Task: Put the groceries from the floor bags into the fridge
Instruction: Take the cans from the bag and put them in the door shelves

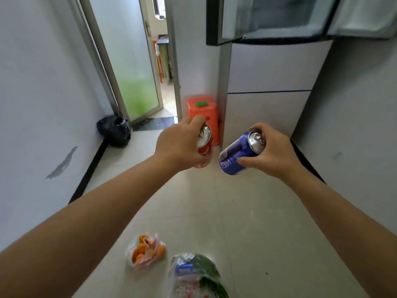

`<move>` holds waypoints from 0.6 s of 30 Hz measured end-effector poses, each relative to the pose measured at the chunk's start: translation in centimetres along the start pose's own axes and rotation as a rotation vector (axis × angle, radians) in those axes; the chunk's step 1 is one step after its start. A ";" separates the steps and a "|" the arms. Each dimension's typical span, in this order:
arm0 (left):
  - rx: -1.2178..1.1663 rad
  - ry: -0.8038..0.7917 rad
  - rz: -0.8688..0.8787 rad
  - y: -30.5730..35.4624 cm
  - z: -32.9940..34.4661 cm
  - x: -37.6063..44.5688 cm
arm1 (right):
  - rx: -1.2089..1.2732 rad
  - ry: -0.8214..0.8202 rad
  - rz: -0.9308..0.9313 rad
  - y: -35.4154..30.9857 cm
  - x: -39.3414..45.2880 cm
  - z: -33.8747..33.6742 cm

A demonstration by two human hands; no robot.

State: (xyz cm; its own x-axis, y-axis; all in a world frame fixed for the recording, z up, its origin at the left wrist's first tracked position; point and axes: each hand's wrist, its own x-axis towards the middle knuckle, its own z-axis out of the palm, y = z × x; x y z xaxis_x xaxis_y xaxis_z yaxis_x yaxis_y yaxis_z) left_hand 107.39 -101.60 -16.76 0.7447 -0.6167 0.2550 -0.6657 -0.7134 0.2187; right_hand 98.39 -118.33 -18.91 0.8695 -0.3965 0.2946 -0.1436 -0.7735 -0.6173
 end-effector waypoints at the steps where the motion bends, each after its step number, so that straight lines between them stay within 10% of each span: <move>1: 0.022 0.019 0.048 1.3 -1.3 1.1 | -0.001 0.024 0.006 -0.1 0.6 -1.9; 18: 0.089 0.246 0.164 22.5 -2.6 31.1 | 0.010 0.210 -0.155 14.5 25.0 -25.8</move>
State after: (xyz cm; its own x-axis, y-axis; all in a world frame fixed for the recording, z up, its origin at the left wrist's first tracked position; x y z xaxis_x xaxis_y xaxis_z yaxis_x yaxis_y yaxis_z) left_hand 115.47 -135.95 -1.50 0.5870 -0.6342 0.5032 -0.7610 -0.6443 0.0757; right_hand 105.87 -152.22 -1.69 0.7632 -0.3690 0.5305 -0.0109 -0.8282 -0.5603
